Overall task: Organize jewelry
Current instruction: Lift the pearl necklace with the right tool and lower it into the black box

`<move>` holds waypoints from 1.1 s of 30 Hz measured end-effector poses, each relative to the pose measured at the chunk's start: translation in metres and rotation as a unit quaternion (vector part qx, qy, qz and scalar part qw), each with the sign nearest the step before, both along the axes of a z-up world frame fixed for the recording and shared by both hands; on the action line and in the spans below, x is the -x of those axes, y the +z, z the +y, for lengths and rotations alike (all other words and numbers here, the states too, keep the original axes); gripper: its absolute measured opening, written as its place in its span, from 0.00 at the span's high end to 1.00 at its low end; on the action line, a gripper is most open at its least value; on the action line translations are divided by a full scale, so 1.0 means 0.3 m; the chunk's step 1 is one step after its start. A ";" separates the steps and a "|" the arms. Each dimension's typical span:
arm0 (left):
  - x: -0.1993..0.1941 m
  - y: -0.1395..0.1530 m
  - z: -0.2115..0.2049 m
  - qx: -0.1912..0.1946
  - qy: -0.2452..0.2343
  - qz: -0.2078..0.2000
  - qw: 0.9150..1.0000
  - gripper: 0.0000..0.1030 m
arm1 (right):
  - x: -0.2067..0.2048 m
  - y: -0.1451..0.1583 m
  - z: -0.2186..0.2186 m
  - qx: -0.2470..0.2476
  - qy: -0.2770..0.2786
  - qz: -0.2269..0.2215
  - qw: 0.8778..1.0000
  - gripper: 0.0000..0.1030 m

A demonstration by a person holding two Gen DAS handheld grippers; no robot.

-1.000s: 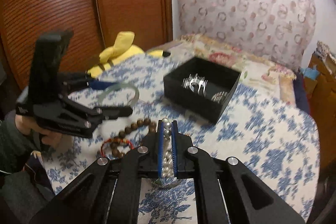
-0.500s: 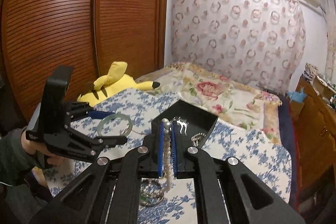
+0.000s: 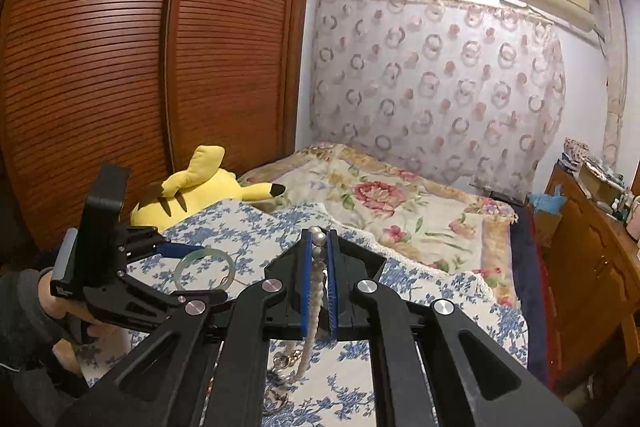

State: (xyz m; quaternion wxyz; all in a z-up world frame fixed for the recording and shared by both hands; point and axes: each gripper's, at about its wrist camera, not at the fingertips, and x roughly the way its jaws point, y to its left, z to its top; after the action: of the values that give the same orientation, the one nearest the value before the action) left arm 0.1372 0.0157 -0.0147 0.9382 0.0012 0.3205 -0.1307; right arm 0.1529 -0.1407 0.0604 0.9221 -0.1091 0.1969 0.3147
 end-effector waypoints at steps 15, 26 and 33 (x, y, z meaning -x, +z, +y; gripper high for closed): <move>-0.164 0.050 -0.062 -0.009 -0.011 -0.011 1.000 0.33 | -0.167 0.147 0.028 -0.004 -0.006 -0.043 0.999 0.92; -0.332 -0.029 -0.092 -0.016 -0.019 0.022 0.999 0.33 | -0.393 0.119 0.095 0.003 0.006 -0.035 0.999 0.92; -0.404 -0.088 -0.103 -0.015 -0.018 0.047 0.999 0.33 | -0.532 -0.043 0.127 0.026 0.002 0.008 1.000 0.92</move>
State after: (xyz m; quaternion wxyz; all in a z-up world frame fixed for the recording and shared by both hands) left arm 0.2585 -0.0152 -0.0410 0.9196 0.0153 0.3658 -0.1421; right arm 0.3125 -0.1026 0.0476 0.9167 -0.1307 0.2121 0.3123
